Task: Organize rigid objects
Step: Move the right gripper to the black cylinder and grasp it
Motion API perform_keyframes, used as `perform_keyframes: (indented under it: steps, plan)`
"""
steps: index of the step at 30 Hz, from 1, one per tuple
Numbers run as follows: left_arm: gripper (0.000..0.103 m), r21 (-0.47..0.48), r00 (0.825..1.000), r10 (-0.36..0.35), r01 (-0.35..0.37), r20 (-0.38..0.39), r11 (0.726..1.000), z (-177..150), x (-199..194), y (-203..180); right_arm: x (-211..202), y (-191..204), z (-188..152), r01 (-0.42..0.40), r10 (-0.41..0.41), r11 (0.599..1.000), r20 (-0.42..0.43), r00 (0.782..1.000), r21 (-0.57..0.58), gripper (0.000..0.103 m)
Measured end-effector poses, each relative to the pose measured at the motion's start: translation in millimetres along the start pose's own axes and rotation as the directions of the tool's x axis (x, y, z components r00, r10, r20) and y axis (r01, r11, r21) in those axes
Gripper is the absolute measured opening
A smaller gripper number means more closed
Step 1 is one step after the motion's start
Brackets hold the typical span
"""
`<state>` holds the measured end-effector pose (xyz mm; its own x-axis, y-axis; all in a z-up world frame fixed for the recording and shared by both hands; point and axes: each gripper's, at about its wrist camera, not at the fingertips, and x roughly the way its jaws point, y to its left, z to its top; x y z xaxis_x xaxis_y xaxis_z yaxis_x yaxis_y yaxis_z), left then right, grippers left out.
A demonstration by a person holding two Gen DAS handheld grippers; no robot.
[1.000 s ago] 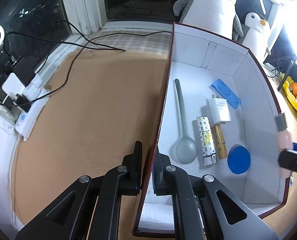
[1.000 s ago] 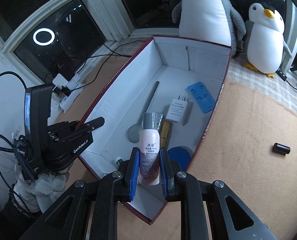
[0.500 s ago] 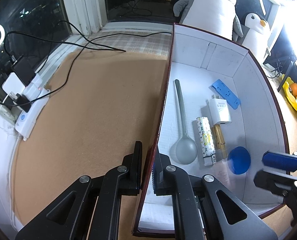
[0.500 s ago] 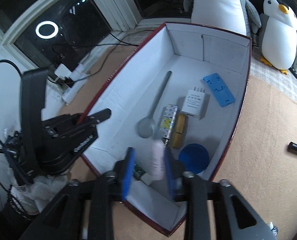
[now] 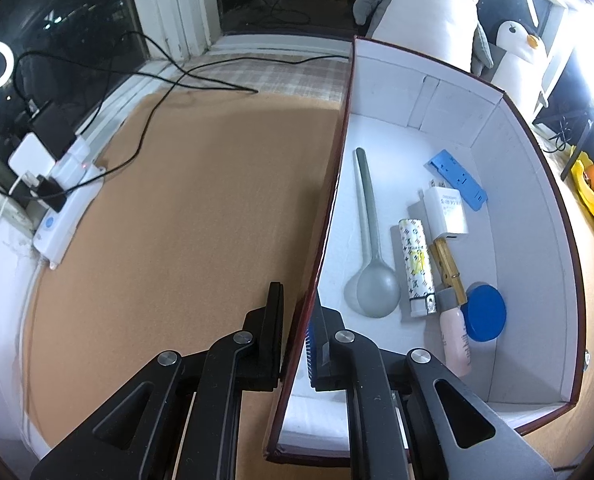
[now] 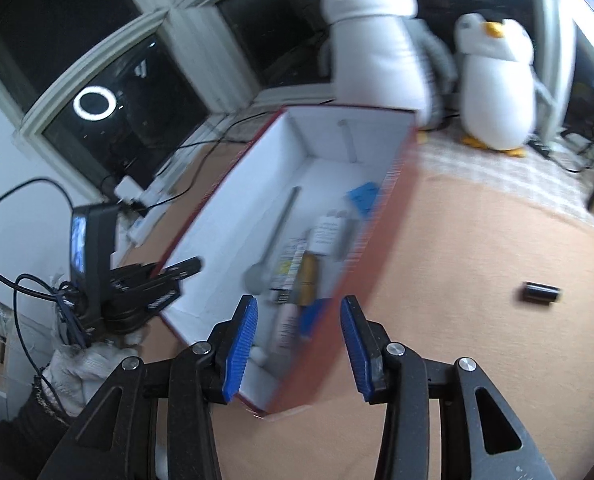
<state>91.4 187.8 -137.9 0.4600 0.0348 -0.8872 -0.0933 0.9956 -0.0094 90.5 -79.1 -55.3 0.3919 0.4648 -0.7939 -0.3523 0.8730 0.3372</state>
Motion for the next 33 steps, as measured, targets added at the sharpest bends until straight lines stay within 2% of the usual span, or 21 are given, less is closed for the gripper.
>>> perform_keyframes:
  steps: [7, 16, 25, 33]
  plan:
    - [0.01, -0.014, 1.0, 0.016, -0.016, -0.008, 1.0, -5, -1, -1, -21, -72, -6, 0.082, -0.083, 0.994, 0.009, 0.997, 0.079, 0.041]
    - [0.012, -0.036, 0.998, 0.053, -0.054, -0.019, 0.998, -8, -4, -3, -12, -144, -11, 0.179, -0.176, 0.983, -0.057, 0.983, 0.042, 0.041]
    - [0.015, -0.068, 0.995, 0.094, -0.097, -0.041, 0.993, -11, -8, -7, 13, -166, -1, 0.217, -0.237, 0.962, -0.11, 0.965, -0.168, 0.041]
    - [0.017, -0.079, 0.99, 0.131, -0.136, -0.057, 0.988, -12, -11, -10, 49, -173, 6, 0.207, -0.289, 0.907, -0.182, 0.94, -0.367, 0.041]
